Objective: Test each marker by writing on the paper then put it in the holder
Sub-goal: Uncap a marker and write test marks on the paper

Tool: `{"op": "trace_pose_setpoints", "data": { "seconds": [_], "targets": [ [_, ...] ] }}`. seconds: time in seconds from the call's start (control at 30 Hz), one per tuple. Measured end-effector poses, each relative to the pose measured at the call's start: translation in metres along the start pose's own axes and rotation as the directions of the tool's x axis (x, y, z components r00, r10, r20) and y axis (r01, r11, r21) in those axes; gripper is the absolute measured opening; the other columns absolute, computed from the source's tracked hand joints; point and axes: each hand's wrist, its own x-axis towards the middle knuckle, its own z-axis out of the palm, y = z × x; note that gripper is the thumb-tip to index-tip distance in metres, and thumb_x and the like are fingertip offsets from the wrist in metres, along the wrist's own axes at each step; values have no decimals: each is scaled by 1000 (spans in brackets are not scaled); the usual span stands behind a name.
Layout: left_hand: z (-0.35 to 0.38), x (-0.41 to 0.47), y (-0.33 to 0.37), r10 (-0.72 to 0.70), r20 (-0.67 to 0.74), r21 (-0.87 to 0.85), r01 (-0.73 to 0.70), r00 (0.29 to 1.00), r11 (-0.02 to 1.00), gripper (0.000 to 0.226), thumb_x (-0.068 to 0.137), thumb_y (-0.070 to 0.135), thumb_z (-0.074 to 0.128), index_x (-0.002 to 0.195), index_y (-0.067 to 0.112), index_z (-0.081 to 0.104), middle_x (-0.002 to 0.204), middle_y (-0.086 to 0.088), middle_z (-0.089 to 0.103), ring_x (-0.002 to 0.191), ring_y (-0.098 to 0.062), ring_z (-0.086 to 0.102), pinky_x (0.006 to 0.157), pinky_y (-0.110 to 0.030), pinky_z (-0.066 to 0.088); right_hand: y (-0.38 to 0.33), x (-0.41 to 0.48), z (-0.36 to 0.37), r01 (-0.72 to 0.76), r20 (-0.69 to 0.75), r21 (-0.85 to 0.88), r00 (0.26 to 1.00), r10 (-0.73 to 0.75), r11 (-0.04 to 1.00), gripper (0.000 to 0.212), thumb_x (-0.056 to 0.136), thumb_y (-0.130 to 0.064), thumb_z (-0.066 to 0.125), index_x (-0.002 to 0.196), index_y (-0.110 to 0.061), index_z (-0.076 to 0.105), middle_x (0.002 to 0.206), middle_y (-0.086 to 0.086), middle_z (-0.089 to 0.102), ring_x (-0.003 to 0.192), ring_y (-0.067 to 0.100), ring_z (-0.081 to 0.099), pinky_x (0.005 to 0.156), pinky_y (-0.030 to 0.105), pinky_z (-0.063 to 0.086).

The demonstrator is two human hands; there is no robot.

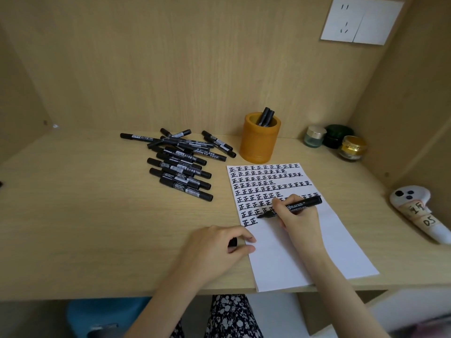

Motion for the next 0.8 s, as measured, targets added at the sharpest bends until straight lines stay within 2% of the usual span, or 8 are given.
{"op": "trace_pose_setpoints", "data": {
  "seconds": [0.07, 0.3, 0.47, 0.7, 0.8],
  "targets": [
    [1, 0, 0, 3, 0, 7, -3, 1000, 1000, 25, 84, 59, 53, 104, 47, 59, 76, 15, 68, 53, 5, 48, 59, -15, 38, 0, 0, 0, 4, 7, -23, 1000, -4, 1000, 29, 86, -14, 67, 62, -13, 51, 43, -12, 45, 45, 6, 40, 56, 27, 33],
    [0, -1, 0, 6, 9, -7, -6, 1000, 1000, 22, 85, 55, 55, 104, 45, 61, 80, 15, 69, 54, 11, 49, 60, -16, 40, -1, 0, 0, 22, -41, -79, 999, -25, 997, 27, 87, -12, 66, 64, -12, 51, 39, -15, 43, 41, 2, 39, 46, 15, 31],
    [0, -1, 1, 9, 7, 0, -9, 1000, 1000, 22, 85, 55, 55, 104, 45, 62, 72, 14, 67, 53, 14, 47, 53, -14, 30, -1, -1, -2, 27, -33, -49, 999, -29, 998, 27, 87, -13, 66, 64, -10, 53, 42, -14, 45, 44, 2, 39, 49, 17, 33],
    [0, -1, 0, 4, 9, 10, -4, 1000, 1000, 24, 85, 57, 53, 105, 46, 60, 76, 15, 69, 56, 12, 48, 56, -13, 32, -1, 0, -1, 20, -31, -70, 999, -22, 997, 26, 85, -7, 64, 62, -10, 53, 47, -13, 47, 49, 2, 43, 50, 15, 34],
    [1, -1, 0, 6, 3, 6, -6, 1000, 1000, 23, 85, 56, 53, 105, 46, 61, 71, 13, 67, 55, 11, 47, 56, -13, 32, -2, -1, -1, 25, -24, -84, 999, -27, 996, 21, 84, -4, 62, 65, -3, 54, 55, -4, 51, 52, 3, 44, 51, 14, 35]
  ]
}}
